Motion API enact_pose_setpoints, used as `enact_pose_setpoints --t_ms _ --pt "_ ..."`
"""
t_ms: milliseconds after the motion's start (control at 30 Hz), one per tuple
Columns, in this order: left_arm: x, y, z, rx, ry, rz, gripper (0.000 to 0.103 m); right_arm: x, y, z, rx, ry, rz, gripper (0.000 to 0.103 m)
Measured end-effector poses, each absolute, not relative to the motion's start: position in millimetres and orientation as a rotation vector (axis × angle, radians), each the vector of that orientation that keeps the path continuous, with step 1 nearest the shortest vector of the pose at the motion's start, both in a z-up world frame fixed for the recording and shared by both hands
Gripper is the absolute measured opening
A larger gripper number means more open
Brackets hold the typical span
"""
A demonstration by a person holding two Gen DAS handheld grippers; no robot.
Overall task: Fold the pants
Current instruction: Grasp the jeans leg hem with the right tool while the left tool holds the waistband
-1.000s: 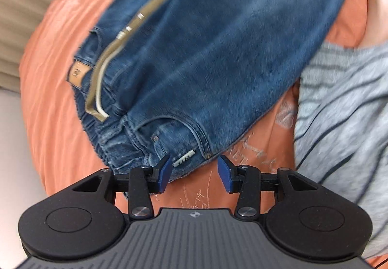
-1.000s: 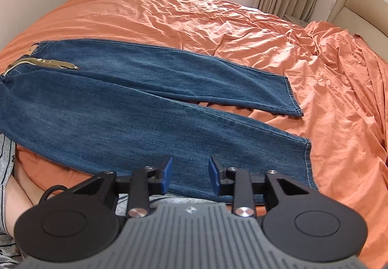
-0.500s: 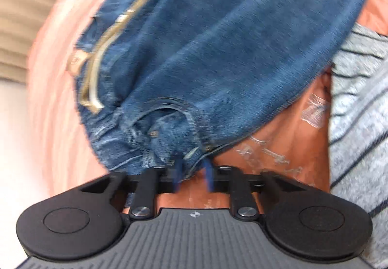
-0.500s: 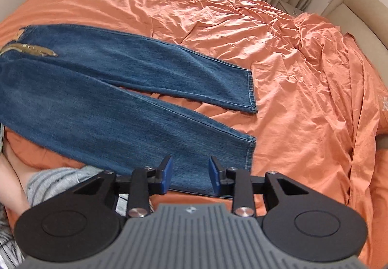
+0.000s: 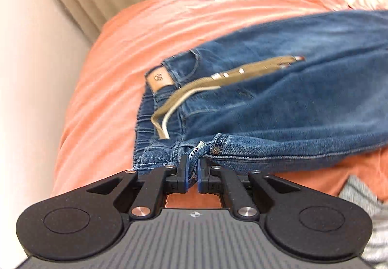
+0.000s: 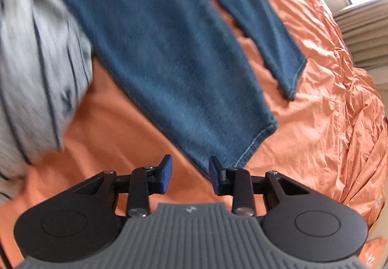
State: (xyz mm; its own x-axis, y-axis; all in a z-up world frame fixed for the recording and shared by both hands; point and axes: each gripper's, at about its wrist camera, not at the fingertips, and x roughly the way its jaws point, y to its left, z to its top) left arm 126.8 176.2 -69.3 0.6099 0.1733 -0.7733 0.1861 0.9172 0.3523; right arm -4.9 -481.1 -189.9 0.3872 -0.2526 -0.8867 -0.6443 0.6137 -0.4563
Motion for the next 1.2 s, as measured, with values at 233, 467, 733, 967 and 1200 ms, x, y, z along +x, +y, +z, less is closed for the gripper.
enact_pose_setpoints --t_ms 233,467,733,967,1200 --pt "130.3 168.1 -61.9 0.409 0.922 0.055 0.006 7.0 -492.7 -220.3 -0.982 1.102 0.292 0.028" --pt "138.1 164.4 -61.1 0.409 0.934 0.085 0.006 1.2 -471.5 -219.2 -1.002 0.979 0.379 0.028" --pt "141.5 165.1 -64.6 0.402 0.950 0.084 0.006 3.4 -453.2 -212.9 -0.945 0.954 0.465 0.050" --pt "140.4 164.9 -67.2 0.413 0.956 0.076 0.006 29.5 -494.3 -226.8 -0.942 1.034 0.284 0.062" --pt "142.1 166.5 -72.5 0.413 0.967 0.076 0.006 14.4 -504.8 -230.0 -1.046 1.011 0.266 0.048"
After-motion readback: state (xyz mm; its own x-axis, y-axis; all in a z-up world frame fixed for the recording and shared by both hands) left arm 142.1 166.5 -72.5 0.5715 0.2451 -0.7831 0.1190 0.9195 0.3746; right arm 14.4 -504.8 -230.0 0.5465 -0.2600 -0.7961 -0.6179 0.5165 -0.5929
